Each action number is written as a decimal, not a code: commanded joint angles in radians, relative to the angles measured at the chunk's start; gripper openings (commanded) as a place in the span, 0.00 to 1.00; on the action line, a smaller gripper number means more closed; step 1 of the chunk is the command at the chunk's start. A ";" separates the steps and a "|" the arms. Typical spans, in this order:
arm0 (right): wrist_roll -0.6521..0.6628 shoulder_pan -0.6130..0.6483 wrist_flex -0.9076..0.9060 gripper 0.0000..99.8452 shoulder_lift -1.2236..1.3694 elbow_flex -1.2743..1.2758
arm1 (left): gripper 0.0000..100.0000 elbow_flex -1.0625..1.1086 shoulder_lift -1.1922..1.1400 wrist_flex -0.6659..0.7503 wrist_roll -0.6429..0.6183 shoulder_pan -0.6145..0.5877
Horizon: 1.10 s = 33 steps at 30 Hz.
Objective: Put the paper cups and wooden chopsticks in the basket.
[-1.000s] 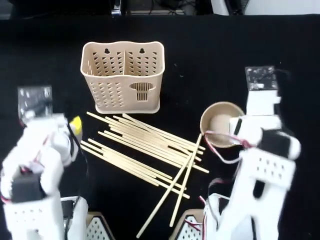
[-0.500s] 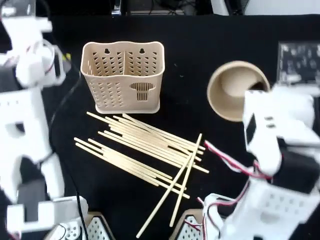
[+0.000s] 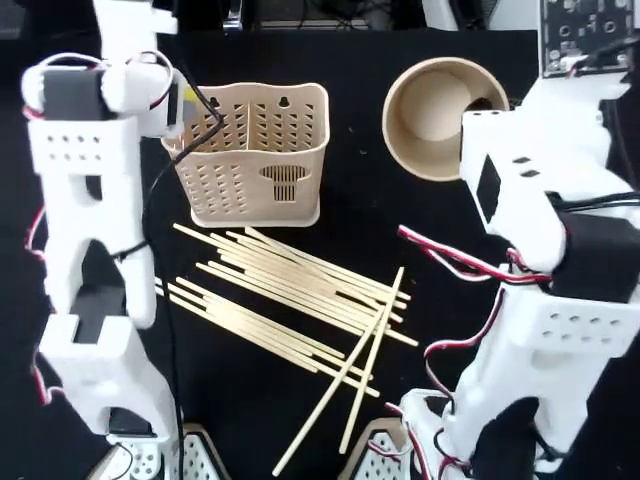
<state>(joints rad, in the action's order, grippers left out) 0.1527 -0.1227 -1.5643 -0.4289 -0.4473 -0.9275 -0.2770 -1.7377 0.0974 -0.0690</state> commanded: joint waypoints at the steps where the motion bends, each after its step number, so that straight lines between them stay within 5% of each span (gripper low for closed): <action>1: -0.008 0.012 -0.005 0.01 0.002 -0.068 | 0.20 -0.050 -0.012 -0.005 0.008 -0.050; 13: -0.107 0.213 0.103 0.01 0.008 -0.015 | 0.20 0.131 -0.021 0.002 0.008 -0.041; 18: -0.107 0.255 0.150 0.01 0.008 0.031 | 0.04 0.165 -0.021 -0.003 0.018 -0.039; 33: -0.184 0.377 0.336 0.01 0.001 0.278 | 0.04 0.424 0.003 -0.021 -0.028 0.001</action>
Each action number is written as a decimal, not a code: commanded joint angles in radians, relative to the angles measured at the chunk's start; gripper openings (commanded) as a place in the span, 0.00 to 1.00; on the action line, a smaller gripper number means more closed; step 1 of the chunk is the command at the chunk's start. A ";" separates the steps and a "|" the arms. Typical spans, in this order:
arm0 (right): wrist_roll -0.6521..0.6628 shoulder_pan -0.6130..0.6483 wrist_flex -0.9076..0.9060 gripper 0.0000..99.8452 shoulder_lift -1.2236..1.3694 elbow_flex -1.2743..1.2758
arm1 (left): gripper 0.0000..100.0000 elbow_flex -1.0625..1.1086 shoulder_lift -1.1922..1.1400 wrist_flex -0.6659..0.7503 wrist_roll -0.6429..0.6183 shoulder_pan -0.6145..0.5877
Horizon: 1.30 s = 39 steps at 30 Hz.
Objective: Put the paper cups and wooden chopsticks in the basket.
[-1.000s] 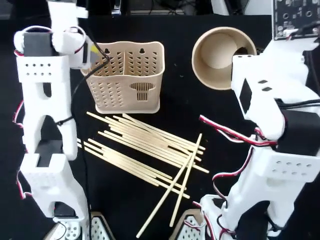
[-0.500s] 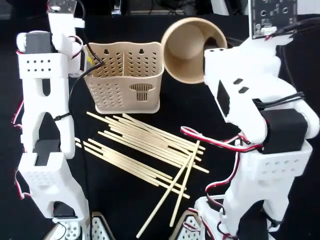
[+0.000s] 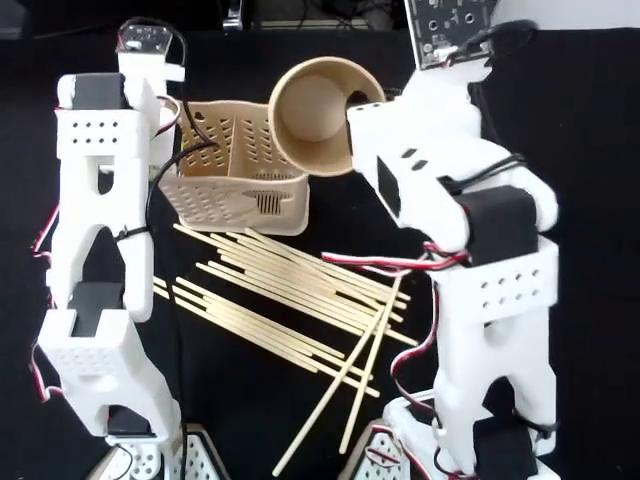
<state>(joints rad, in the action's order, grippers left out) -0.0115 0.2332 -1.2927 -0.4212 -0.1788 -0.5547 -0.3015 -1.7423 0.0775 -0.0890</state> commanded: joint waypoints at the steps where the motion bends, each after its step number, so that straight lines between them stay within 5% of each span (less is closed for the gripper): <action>1: -0.020 0.034 0.074 0.01 -0.007 0.016 | 0.04 0.076 0.046 -0.017 -0.008 0.018; 19: -0.011 0.109 0.295 0.01 -0.038 0.341 | 0.05 0.665 0.482 0.275 -0.008 0.039; 39: 0.066 0.114 0.167 0.01 -0.255 0.314 | 0.05 0.707 0.505 0.290 -0.012 0.041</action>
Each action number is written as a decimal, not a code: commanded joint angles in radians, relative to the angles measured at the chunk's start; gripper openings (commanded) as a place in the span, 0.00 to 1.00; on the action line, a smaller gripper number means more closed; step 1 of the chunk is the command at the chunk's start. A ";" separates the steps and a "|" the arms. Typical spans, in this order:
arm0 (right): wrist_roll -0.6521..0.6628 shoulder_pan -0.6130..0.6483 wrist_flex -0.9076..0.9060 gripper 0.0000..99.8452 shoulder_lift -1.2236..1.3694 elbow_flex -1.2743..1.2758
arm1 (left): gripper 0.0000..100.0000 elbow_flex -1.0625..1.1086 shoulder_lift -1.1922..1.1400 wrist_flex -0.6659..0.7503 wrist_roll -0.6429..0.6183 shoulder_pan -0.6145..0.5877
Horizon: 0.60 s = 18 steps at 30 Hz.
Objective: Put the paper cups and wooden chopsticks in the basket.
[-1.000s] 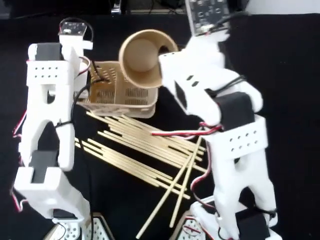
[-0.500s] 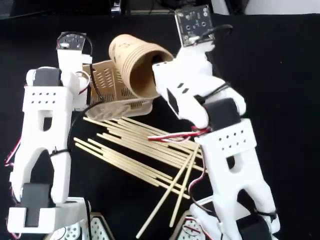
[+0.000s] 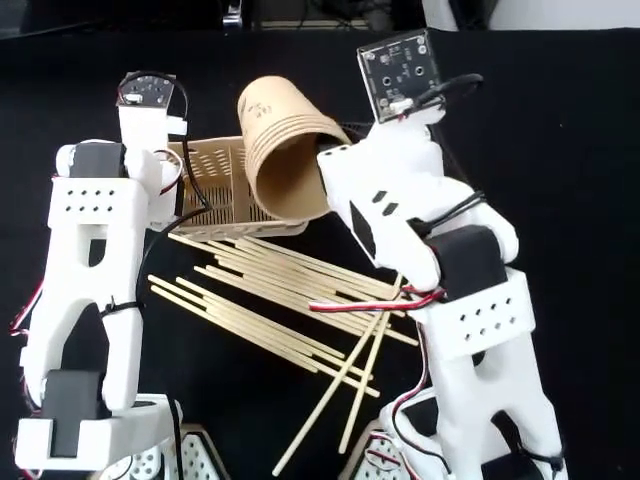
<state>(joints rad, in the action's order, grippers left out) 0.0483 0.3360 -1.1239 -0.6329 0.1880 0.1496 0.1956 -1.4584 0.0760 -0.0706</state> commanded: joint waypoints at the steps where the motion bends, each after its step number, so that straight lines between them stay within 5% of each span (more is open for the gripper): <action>1: 0.006 0.011 0.000 0.01 -0.053 -0.077 | 0.05 0.002 0.008 0.006 -0.011 0.022; 18: 0.043 0.014 -0.232 0.01 -0.065 -0.165 | 0.05 0.004 0.008 0.006 -0.011 0.050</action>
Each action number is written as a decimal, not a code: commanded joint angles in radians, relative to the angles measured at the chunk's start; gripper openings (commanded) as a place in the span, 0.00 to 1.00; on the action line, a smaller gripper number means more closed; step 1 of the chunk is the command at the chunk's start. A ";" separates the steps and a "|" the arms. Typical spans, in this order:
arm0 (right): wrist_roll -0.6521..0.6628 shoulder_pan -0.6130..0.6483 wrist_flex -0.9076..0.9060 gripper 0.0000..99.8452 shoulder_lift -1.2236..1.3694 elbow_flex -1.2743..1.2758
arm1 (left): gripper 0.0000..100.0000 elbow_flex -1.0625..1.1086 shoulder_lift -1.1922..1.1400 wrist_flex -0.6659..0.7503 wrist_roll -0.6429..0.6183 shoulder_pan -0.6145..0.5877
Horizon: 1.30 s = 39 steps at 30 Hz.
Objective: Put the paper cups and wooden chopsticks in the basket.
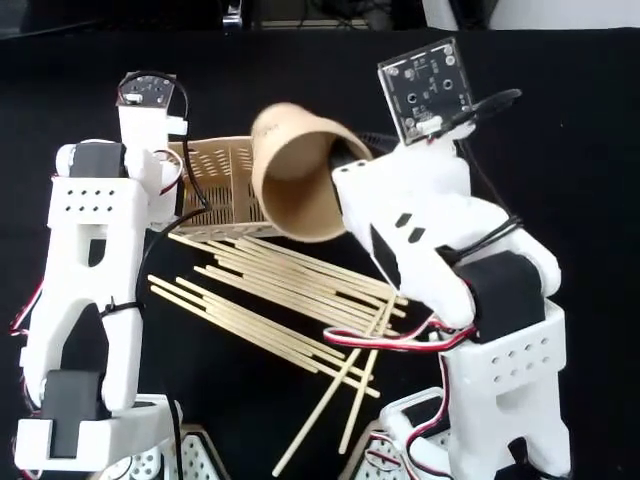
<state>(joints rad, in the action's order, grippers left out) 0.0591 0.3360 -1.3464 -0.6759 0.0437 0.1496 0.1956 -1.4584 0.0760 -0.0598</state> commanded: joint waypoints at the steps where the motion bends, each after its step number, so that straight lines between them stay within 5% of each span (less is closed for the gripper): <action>1: 0.043 0.017 -0.011 0.01 -0.021 -0.021 | 0.05 0.004 0.009 0.006 -0.011 0.047; 7: 0.084 0.100 -0.037 0.01 -0.018 0.036 | 0.05 0.002 0.014 0.008 -0.012 0.065; 15: 0.143 -0.006 0.190 0.01 -0.019 0.269 | 0.05 -0.002 0.015 -0.021 -0.012 0.064; 31: 0.186 0.018 0.222 0.02 0.064 0.291 | 0.05 -0.007 0.014 -0.015 -0.012 0.065; 39: 0.178 0.044 0.132 0.17 0.062 0.150 | 0.05 -0.007 0.014 -0.015 -0.012 0.065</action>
<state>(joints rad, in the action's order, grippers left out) 0.2355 0.3728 -1.1715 -0.5884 0.3061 0.1511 0.1941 -1.4722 0.0683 -0.0092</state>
